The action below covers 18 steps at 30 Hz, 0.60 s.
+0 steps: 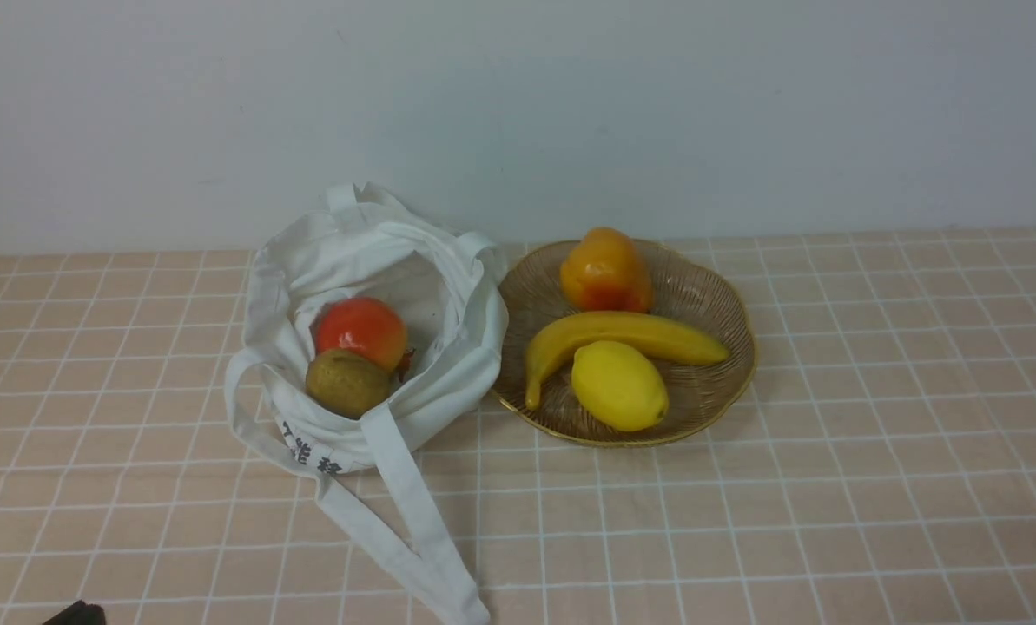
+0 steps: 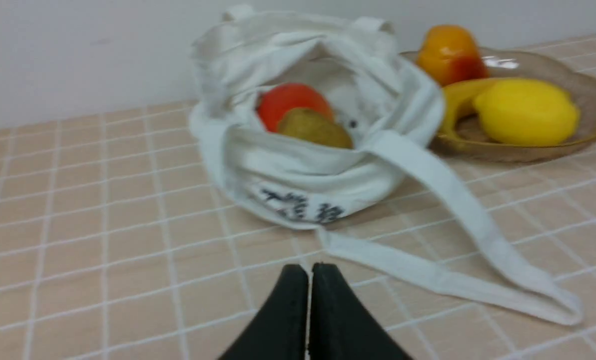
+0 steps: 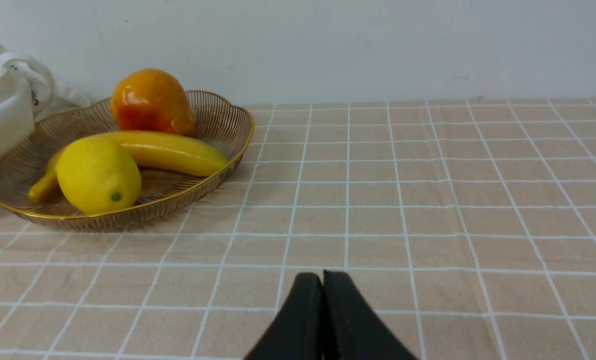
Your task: Take the fruit out of the bag on the brown coffee tablecloth and place them on the plate.
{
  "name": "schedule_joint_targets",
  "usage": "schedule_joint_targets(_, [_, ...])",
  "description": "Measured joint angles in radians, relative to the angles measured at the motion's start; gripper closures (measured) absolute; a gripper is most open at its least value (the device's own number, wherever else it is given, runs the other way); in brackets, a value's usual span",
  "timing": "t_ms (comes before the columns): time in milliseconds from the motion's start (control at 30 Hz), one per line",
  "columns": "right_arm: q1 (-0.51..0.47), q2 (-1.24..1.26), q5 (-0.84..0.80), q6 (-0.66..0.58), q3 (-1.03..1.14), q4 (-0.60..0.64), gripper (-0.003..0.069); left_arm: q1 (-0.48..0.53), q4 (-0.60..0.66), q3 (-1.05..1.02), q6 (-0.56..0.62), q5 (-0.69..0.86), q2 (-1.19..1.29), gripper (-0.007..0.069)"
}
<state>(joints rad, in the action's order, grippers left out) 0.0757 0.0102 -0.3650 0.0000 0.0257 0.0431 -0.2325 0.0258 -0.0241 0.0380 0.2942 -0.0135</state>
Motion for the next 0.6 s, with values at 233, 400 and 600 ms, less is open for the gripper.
schedule_joint_targets(233, [0.000, 0.000, 0.000, 0.000, 0.000, 0.000, 0.0673, 0.197, -0.009, -0.004, -0.001, 0.046, 0.000, 0.0632])
schedule_joint_targets(400, [0.000, 0.000, 0.000, 0.000, 0.000, 0.000, 0.0673, 0.222, -0.013, -0.004, -0.001, 0.079, 0.000, 0.0632])
schedule_joint_targets(600, [0.000, 0.000, 0.000, 0.000, 0.000, 0.000, 0.0673, 0.221, -0.014, -0.004, -0.001, 0.080, 0.000, 0.0632])
